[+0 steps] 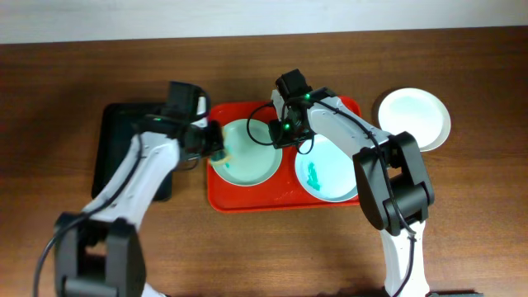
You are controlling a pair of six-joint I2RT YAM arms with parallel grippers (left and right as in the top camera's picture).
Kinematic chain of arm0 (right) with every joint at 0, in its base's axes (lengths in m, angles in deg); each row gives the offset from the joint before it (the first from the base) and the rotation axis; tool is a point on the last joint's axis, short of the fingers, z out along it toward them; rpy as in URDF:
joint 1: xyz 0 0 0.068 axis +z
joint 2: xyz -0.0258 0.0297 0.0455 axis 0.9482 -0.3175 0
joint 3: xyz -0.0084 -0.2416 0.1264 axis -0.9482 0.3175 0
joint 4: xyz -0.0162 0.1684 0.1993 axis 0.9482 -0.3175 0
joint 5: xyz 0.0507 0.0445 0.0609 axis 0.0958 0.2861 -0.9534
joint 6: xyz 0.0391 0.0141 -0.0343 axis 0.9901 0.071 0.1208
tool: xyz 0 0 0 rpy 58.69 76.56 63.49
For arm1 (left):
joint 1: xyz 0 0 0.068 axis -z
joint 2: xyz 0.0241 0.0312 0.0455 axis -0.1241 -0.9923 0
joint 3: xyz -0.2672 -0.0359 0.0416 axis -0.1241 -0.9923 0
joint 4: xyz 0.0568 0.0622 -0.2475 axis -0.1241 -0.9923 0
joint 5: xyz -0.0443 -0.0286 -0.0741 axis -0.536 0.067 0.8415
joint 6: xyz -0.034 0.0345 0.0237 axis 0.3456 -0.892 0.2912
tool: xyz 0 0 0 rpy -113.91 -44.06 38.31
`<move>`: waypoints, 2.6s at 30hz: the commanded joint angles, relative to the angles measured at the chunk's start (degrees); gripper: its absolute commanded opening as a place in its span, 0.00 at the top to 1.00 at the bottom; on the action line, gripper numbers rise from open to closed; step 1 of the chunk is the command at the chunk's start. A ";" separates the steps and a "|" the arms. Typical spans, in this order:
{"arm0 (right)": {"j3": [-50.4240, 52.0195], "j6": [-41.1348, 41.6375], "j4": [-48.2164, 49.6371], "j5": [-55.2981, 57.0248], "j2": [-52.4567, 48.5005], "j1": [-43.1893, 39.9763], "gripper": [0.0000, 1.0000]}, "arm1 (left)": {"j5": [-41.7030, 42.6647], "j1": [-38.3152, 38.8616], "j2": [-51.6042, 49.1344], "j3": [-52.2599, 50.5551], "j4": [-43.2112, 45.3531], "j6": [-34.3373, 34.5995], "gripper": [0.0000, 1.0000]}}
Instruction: Clean dirty plates on tray and stack at the side
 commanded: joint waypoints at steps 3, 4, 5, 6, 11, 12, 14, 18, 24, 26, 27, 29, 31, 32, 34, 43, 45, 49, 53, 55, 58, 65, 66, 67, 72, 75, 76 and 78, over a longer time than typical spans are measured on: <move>1.40 -0.11 -0.09 1.64 0.33 0.22 0.96 | 1.62 5.53 -10.27 0.24 8.87 0.57 1.00; 1.40 -0.11 -0.09 1.64 0.33 0.22 0.96 | 1.46 5.49 -11.69 0.24 9.66 0.59 1.00; 1.40 -0.13 -0.07 1.66 0.33 0.22 0.96 | 0.66 5.11 -13.42 0.24 10.34 0.87 1.00; 1.40 -0.13 -0.07 1.66 0.33 0.22 0.96 | -2.19 4.39 -15.50 0.24 10.34 0.98 1.00; 1.40 -0.13 -0.04 2.54 0.33 0.22 0.96 | -24.44 3.30 -15.63 0.26 5.38 0.96 1.00; 1.40 -0.13 -0.07 2.54 0.33 0.22 0.96 | -27.63 3.30 -14.80 0.33 4.35 0.96 1.00; 1.40 -0.13 -0.04 2.54 0.33 0.22 0.96 | -33.42 3.32 -10.82 0.33 2.80 0.96 1.00; 1.40 -0.13 -0.02 2.54 0.33 0.22 0.96 | -23.82 3.32 -3.26 0.33 2.89 0.96 1.00; 1.40 -0.11 -0.02 2.51 0.33 0.22 0.96 | 1.05 4.26 -4.76 -1.29 2.82 0.96 1.00; 1.40 -0.13 0.00 2.51 0.33 0.22 0.96 | 1.22 4.46 -7.26 -2.05 2.84 0.94 1.00; 1.40 -0.13 -0.02 2.51 0.33 0.22 0.96 | 1.14 4.46 -8.72 -2.67 2.45 0.90 1.00; 1.40 -0.13 -0.02 2.51 0.33 0.22 0.96 | -7.56 4.46 -9.49 -3.91 1.88 -0.17 1.00; 1.40 -0.13 -0.04 2.51 0.33 0.22 0.96 | -20.85 4.44 -9.46 -3.96 0.57 -0.15 1.00; 1.40 -0.13 -0.07 2.49 0.33 0.22 0.96 | -24.13 4.33 -9.44 -3.89 0.11 -0.13 1.00; 1.40 -0.55 -0.28 2.45 0.35 0.28 0.96 | -28.24 3.69 -8.74 -2.71 -1.22 -0.11 1.00; -0.61 -4.28 -2.49 6.49 4.48 2.60 0.96 | -9.27 -14.45 5.01 3.65 -7.15 2.03 1.00; -4.02 -4.28 -5.62 19.21 7.45 5.68 0.96 | -9.25 -21.84 5.53 3.63 -10.45 2.03 1.00; -8.94 -4.31 -10.75 50.58 11.72 13.94 0.96 | -8.33 -28.30 4.92 3.61 -10.84 2.03 1.00; -10.32 -17.75 -12.04 86.12 13.38 26.60 0.96 | -8.20 -28.76 4.87 3.61 -10.71 2.03 1.00; -10.32 -23.91 -11.37 96.17 13.38 30.34 0.96 | -8.22 -28.76 4.87 3.61 -10.64 2.03 1.00; -10.32 -32.35 -9.20 106.47 13.38 34.16 0.96 | -8.20 -28.76 4.87 3.61 -10.64 2.03 1.00; -10.29 -18.71 -11.37 59.01 13.38 27.34 0.96 | -8.20 -28.76 4.87 3.56 -10.64 2.03 1.00; -10.29 -15.78 -11.08 51.89 13.38 24.63 0.96 | -8.20 -28.76 4.87 3.56 -10.62 2.03 1.00; -10.29 -11.72 -10.62 42.73 13.38 20.57 0.96 | -8.20 -28.76 4.87 3.56 -10.60 2.03 1.00; -9.55 -5.51 -10.49 -10.10 13.16 -10.75 0.96 | -8.20 -28.76 4.87 3.56 -10.60 2.03 1.00; -4.96 -5.51 -11.34 -9.60 12.63 -26.77 0.96 | -8.20 -28.50 4.87 3.56 -10.58 2.03 1.00; -2.38 -5.49 -10.49 -8.04 12.61 -31.10 0.96 | -8.20 -28.37 4.83 3.56 -10.56 2.03 1.00; 3.28 -5.05 -6.64 -6.88 12.61 -40.19 0.96 | -8.17 -28.22 4.79 3.56 -10.43 2.03 1.00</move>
